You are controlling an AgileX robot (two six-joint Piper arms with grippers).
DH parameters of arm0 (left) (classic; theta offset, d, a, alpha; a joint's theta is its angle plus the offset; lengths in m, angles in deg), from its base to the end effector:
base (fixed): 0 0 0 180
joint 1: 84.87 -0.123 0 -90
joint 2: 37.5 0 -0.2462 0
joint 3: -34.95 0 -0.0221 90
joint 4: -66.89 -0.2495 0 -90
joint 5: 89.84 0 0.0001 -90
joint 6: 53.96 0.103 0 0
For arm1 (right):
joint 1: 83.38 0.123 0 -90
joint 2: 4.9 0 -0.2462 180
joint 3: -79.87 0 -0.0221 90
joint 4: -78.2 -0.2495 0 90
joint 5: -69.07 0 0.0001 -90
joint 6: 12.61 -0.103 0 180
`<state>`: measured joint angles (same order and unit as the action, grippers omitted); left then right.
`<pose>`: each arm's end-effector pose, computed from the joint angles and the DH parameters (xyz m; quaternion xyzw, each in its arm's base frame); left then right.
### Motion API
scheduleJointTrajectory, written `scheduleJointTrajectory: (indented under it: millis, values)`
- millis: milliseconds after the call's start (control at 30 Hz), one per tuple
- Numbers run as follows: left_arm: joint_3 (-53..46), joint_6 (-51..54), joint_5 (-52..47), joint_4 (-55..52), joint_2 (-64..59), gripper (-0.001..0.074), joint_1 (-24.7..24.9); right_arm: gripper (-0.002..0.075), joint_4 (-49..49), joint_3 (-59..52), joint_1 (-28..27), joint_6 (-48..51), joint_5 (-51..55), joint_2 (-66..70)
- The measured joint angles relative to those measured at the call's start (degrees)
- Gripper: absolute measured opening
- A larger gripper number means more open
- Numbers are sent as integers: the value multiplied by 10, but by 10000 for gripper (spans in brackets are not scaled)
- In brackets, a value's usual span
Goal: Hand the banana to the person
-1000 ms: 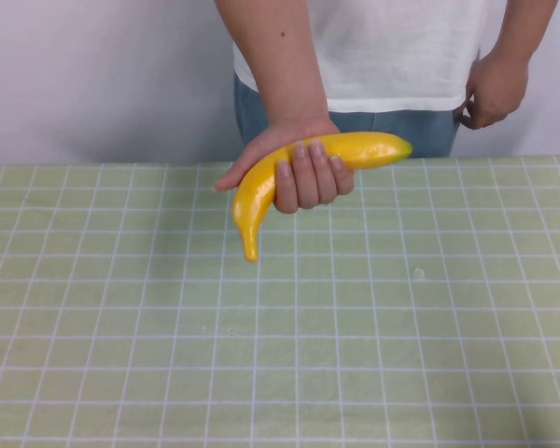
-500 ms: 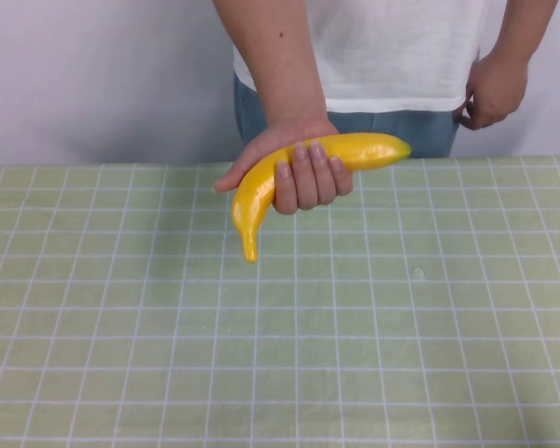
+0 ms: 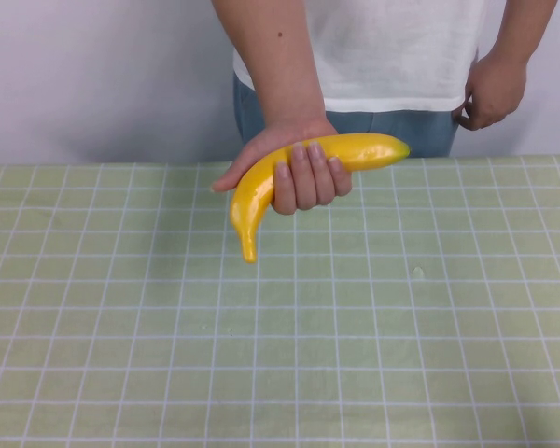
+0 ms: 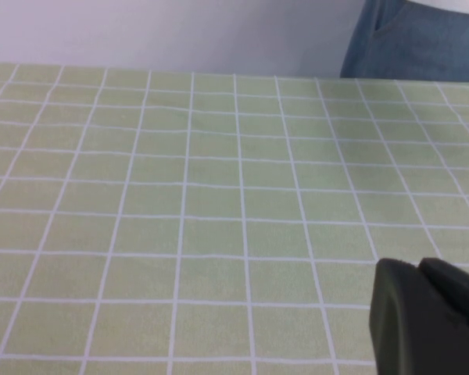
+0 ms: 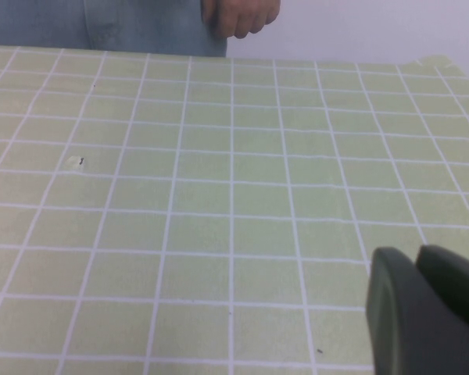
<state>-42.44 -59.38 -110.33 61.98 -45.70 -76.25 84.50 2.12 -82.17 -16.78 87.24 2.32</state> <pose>0.1016 -0.0123 0.1708 0.0453 0.7974 -0.0376 0.6006 0.1027 -0.0014 0.1745 -0.0100 0.7827 -0.0167 0.6221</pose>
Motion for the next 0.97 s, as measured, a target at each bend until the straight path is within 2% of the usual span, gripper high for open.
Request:
scheduleJointTrajectory:
  millis: [967]
  values:
    - [0,-4,-2,-14,0,-3,0,-7,0,0,0,0,0,0]
